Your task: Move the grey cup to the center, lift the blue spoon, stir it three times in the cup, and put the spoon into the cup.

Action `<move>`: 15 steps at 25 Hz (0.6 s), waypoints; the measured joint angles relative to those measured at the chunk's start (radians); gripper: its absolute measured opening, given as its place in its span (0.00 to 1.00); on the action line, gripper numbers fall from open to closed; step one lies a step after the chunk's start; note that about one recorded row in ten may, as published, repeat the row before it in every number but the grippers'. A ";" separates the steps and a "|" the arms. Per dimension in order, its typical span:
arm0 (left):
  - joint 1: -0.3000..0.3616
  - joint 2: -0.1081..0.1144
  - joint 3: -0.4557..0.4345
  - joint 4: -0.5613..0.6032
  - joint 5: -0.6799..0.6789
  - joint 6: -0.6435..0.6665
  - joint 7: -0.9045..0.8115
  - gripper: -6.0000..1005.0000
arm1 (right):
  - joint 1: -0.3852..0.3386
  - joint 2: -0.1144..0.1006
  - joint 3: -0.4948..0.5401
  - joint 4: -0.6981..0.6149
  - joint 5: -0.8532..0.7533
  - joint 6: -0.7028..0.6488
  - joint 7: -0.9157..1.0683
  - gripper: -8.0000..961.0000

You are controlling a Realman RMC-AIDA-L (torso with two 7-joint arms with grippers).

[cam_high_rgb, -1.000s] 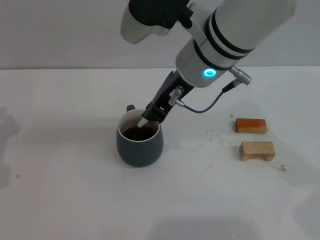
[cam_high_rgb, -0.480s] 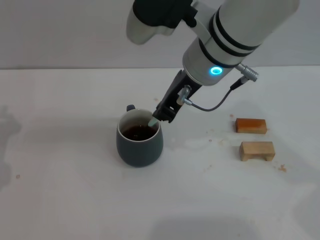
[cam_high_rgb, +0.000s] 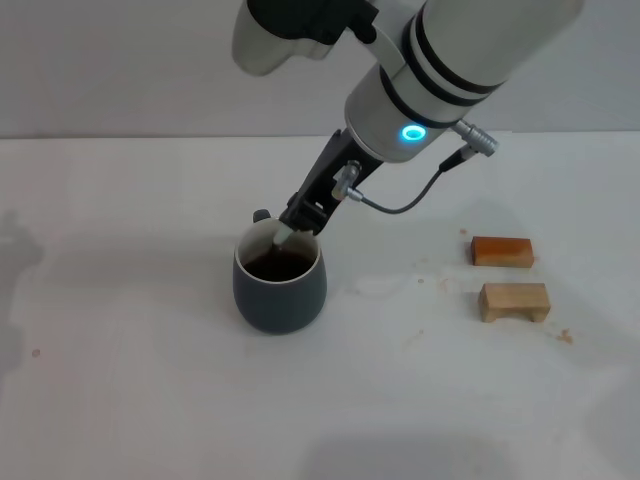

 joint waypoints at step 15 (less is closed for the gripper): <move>0.004 0.000 0.001 0.002 -0.002 0.000 0.000 0.00 | -0.005 0.002 -0.005 0.020 0.022 0.075 -0.002 0.12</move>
